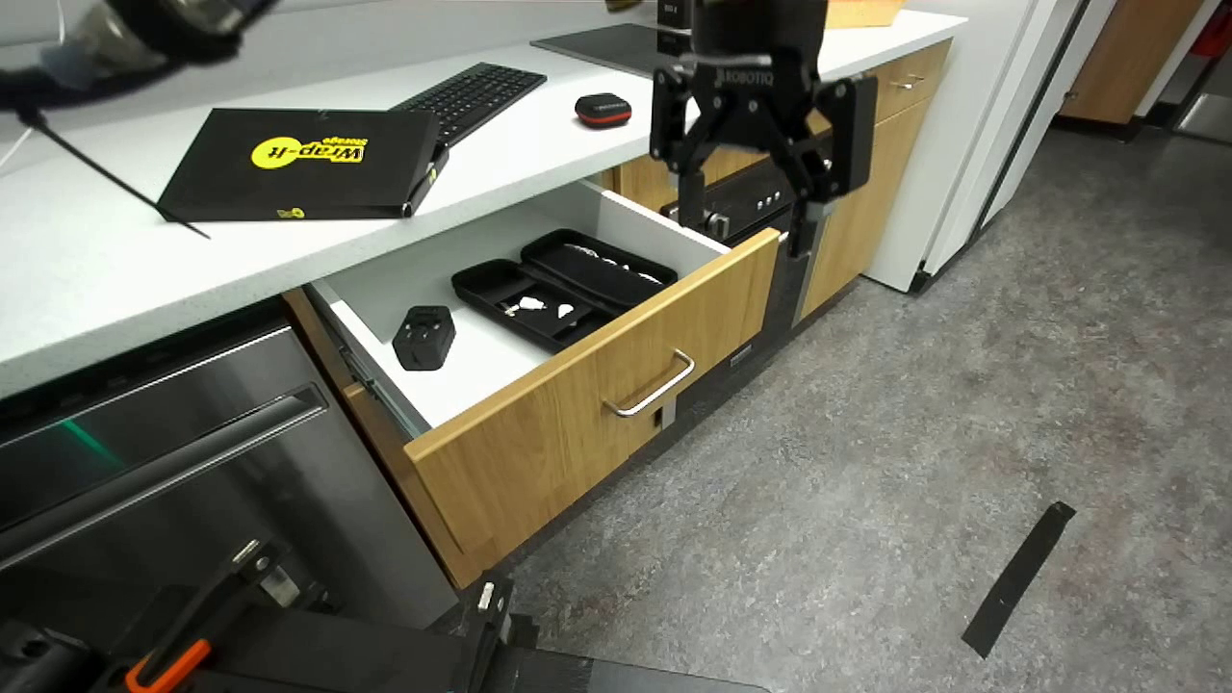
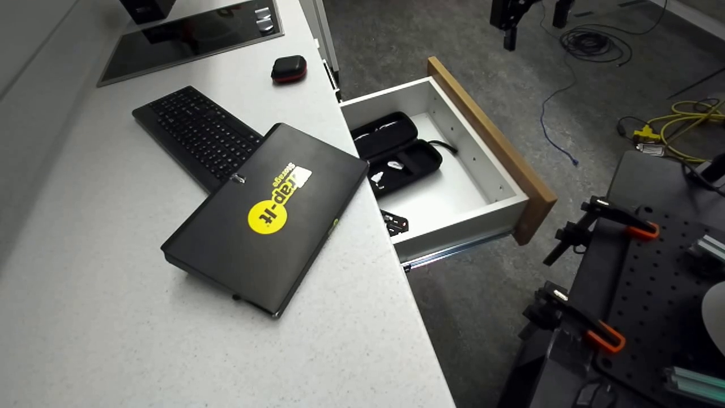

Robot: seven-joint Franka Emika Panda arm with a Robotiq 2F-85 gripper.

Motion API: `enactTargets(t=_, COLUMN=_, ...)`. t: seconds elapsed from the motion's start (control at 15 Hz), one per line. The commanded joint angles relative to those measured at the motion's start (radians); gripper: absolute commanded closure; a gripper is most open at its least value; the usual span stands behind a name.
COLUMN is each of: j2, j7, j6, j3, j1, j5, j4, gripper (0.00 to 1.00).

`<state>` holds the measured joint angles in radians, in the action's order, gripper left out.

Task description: Close the drawer

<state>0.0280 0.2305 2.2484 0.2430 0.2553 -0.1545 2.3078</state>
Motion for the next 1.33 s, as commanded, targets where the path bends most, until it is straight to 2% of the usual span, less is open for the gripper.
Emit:
enactTargets(t=0.0, j2=0.186, j7=0.031, j6=0.140, j3=0.028, j1=0.014, j5=0.031, j4=-0.048, gripper=0.00)
enactTargets(t=0.33, j2=0.435, j7=0.005, j6=0.309, j3=0.022, j1=0.027, j5=0.165, j4=-0.137, gripper=0.00)
enactTargets(t=0.53, j2=0.554, j7=-0.006, j6=0.362, j3=0.002, j1=0.038, j5=0.239, j4=-0.220, gripper=0.00)
enactTargets(t=0.8, j2=0.647, j7=-0.054, j6=0.282, j3=-0.068, j1=0.073, j5=0.334, j4=-0.335, gripper=0.00)
enactTargets(t=1.27, j2=0.729, j7=-0.192, j6=0.128, j3=-0.185, j1=0.098, j5=0.399, j4=-0.495, gripper=0.00)
